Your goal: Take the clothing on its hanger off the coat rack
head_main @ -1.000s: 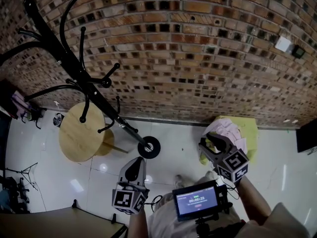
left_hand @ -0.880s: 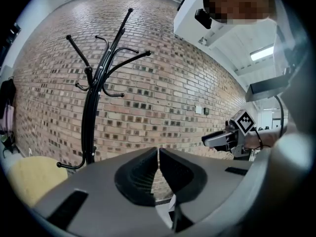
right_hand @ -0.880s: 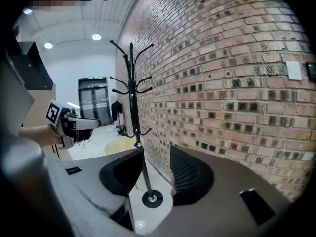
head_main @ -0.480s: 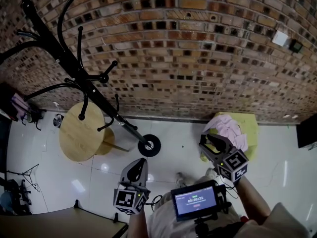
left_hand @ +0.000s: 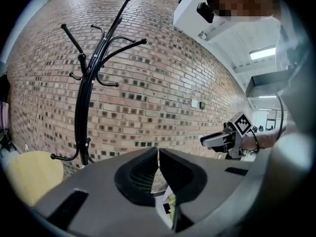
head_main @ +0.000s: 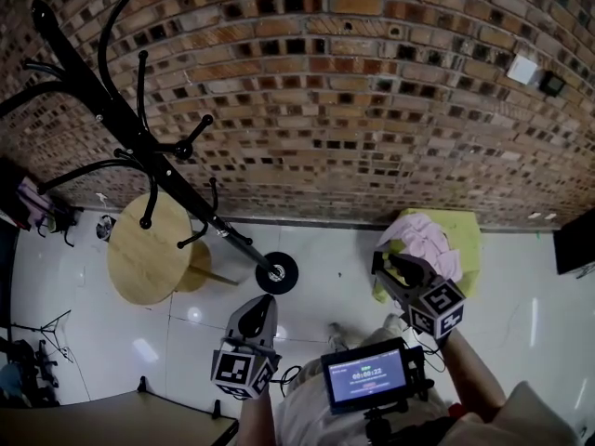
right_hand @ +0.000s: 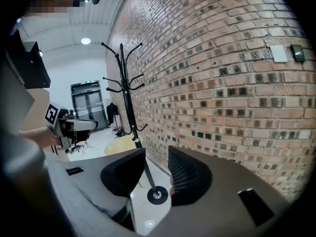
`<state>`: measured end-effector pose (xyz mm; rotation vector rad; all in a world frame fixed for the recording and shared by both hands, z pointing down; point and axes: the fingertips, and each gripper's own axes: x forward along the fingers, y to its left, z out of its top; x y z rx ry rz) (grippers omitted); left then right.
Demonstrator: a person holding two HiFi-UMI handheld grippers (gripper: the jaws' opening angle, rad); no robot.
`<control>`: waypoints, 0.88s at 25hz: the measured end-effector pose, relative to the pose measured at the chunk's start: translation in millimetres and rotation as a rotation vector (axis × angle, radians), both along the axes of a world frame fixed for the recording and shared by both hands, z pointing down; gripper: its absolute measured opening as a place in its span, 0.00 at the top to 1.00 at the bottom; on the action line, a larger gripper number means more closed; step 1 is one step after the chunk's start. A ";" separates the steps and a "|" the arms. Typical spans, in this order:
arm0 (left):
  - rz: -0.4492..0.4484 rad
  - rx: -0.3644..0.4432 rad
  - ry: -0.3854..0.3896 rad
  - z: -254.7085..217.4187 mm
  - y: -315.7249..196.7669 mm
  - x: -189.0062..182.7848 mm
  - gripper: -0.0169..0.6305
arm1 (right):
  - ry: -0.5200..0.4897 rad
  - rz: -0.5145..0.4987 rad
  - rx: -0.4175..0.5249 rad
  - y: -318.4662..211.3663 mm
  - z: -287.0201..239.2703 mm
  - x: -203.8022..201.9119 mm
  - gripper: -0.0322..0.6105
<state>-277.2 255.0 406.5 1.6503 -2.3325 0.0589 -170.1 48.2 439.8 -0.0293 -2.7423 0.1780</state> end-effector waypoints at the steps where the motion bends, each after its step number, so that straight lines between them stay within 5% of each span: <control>1: 0.001 0.009 0.005 -2.3 -2.8 -0.2 0.94 | -0.007 0.000 0.000 -3.3 1.7 -0.1 0.73; 22: 0.012 -0.012 0.023 3.6 -22.2 -10.4 0.94 | -0.036 0.017 -0.016 -16.2 -10.9 -14.7 0.73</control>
